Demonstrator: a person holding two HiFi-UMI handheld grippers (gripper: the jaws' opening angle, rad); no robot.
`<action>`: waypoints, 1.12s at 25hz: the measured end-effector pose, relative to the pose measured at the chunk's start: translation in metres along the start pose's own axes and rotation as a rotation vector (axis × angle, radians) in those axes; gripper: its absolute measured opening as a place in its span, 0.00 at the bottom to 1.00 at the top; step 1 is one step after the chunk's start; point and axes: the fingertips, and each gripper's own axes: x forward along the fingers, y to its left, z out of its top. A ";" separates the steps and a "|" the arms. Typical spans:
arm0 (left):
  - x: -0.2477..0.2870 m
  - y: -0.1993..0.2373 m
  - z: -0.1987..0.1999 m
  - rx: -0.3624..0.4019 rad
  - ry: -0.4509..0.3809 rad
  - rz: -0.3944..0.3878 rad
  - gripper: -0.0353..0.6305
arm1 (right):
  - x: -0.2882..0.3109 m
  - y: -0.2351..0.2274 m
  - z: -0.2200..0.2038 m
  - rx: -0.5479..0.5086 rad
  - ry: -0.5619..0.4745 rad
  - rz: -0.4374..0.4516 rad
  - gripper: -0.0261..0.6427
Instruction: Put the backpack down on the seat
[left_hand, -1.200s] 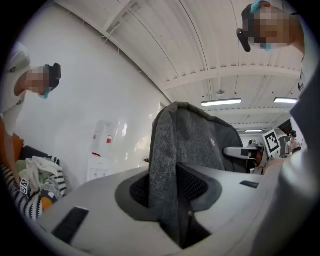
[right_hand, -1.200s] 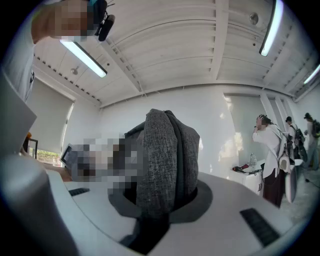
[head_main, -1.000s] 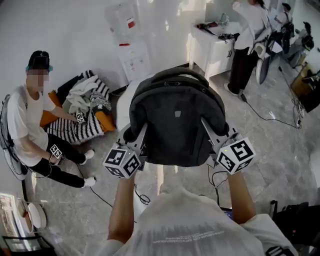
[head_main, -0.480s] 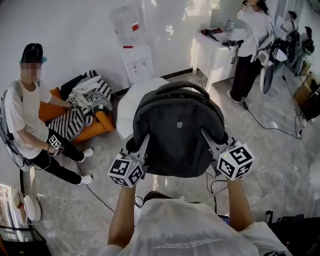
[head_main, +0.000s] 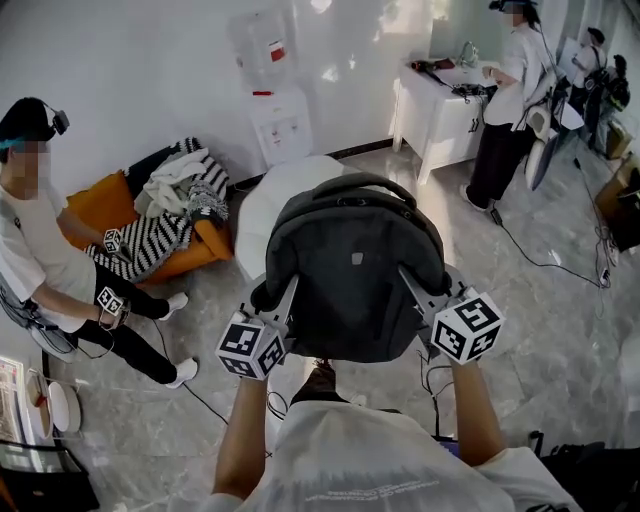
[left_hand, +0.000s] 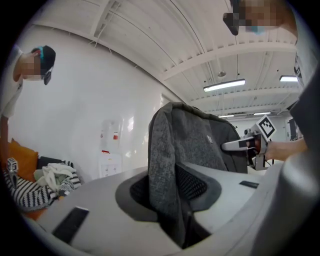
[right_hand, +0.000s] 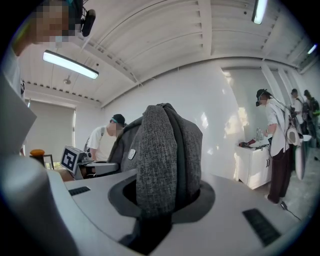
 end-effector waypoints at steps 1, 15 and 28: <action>0.004 0.001 -0.001 -0.005 0.007 -0.002 0.22 | 0.002 -0.003 0.001 0.001 0.000 -0.001 0.16; 0.093 0.072 0.004 -0.116 0.019 -0.024 0.22 | 0.086 -0.052 0.024 -0.010 -0.008 -0.022 0.16; 0.164 0.128 0.008 -0.129 -0.059 -0.061 0.22 | 0.160 -0.096 0.034 -0.042 -0.081 -0.022 0.16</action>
